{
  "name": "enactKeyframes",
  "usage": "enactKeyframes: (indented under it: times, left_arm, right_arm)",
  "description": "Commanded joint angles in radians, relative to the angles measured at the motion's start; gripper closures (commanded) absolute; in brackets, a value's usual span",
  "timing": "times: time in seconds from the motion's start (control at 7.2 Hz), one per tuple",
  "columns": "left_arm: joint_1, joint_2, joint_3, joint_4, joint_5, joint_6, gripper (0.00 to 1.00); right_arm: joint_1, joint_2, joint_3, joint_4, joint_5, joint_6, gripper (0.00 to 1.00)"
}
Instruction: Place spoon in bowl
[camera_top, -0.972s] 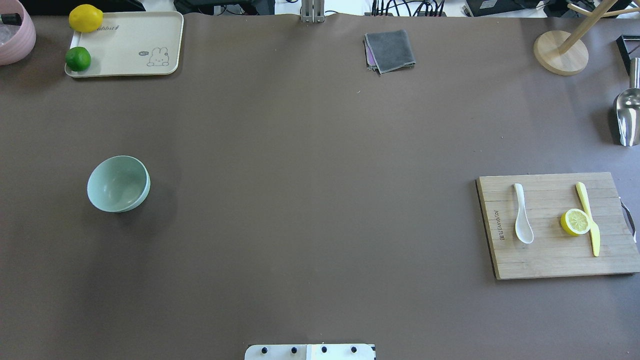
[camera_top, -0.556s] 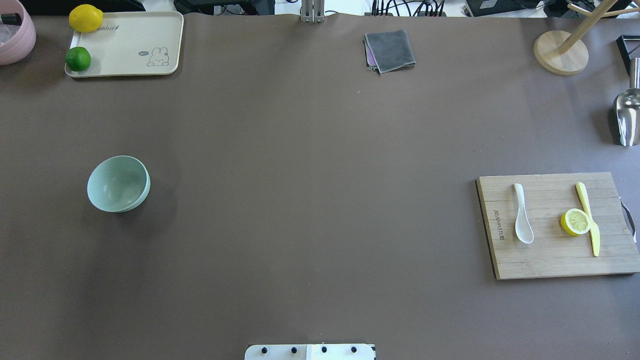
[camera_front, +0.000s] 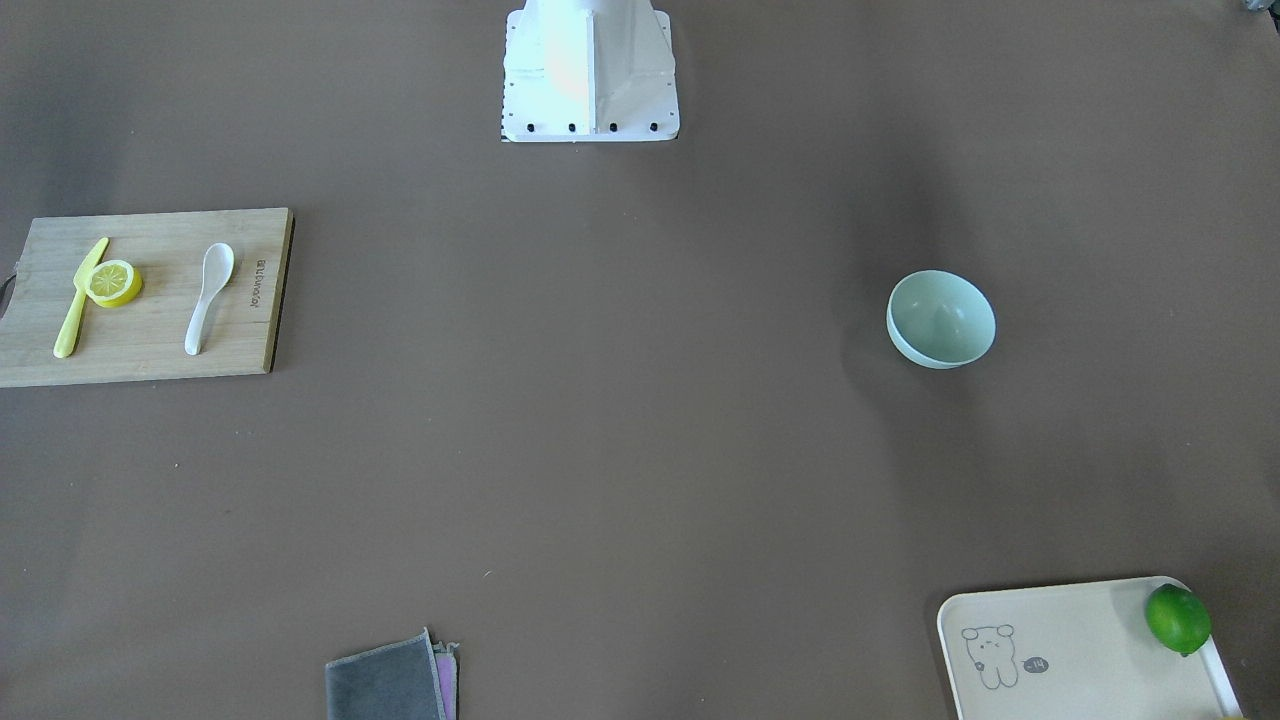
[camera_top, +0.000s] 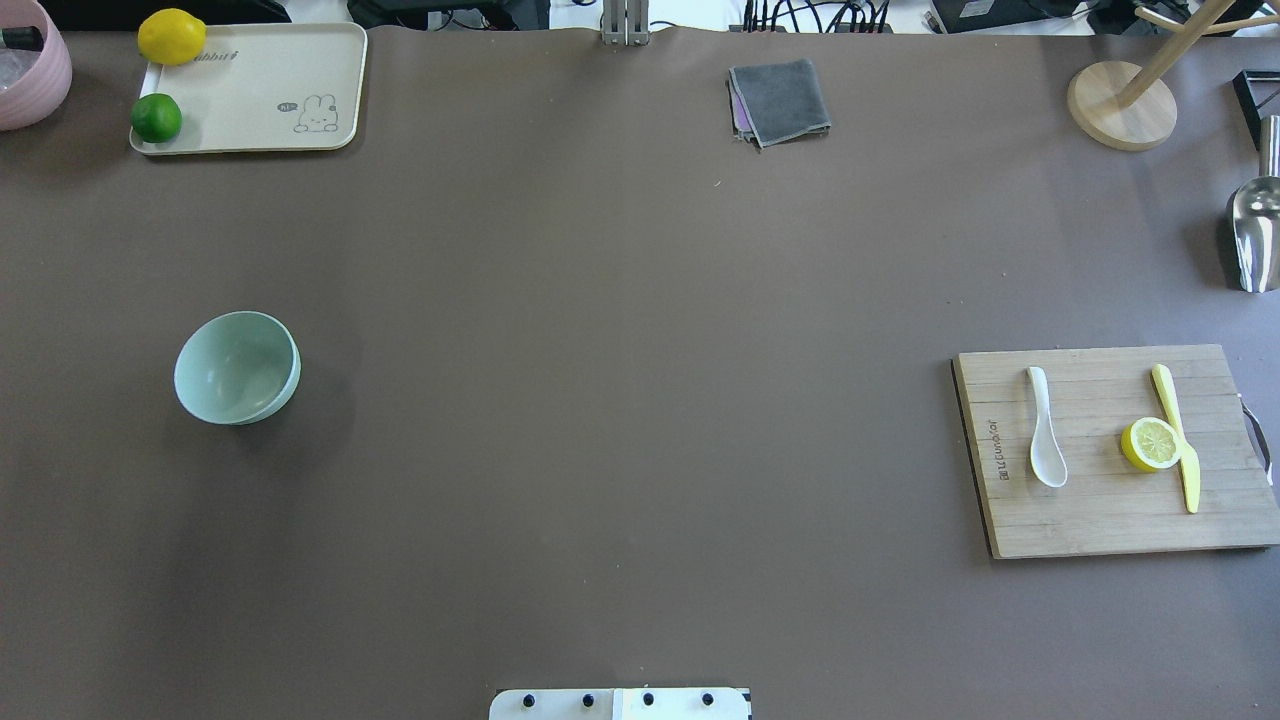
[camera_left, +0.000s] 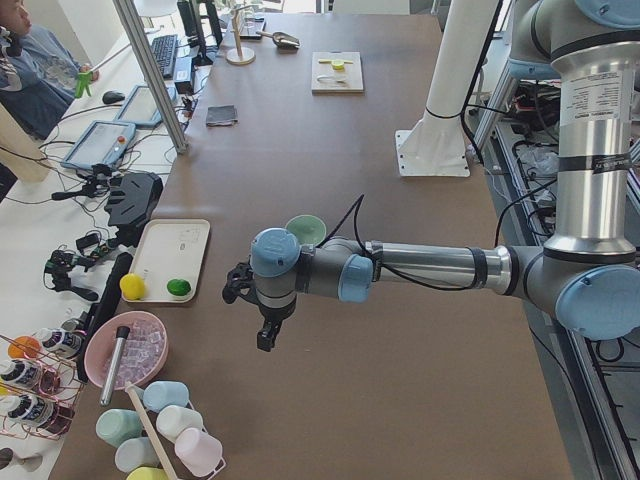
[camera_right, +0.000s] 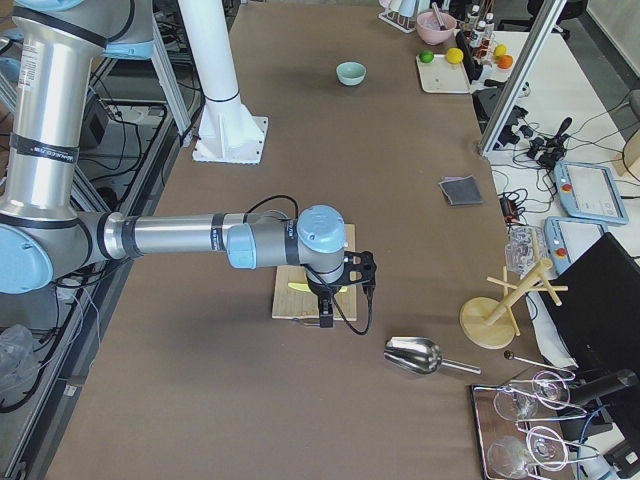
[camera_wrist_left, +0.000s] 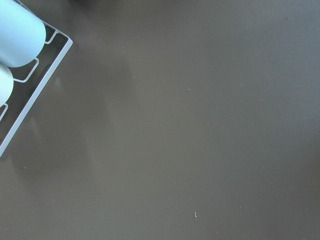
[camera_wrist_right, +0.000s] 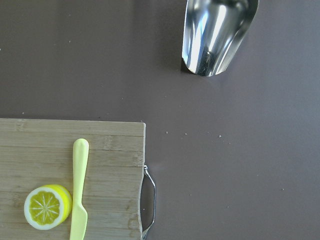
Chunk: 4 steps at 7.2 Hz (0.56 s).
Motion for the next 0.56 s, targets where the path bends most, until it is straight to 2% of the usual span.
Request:
enactKeyframes:
  times: [0.0, 0.42]
  left_arm:
    - [-0.001, 0.002, -0.003, -0.002, 0.001, 0.0, 0.02]
    - [-0.001, -0.005, -0.013, -0.013, -0.01, 0.006, 0.02]
  right_arm:
    - [-0.001, 0.001, 0.0, 0.005, 0.002, 0.002, 0.0]
    - [-0.001, 0.001, -0.004, 0.01, 0.007, 0.007, 0.0]
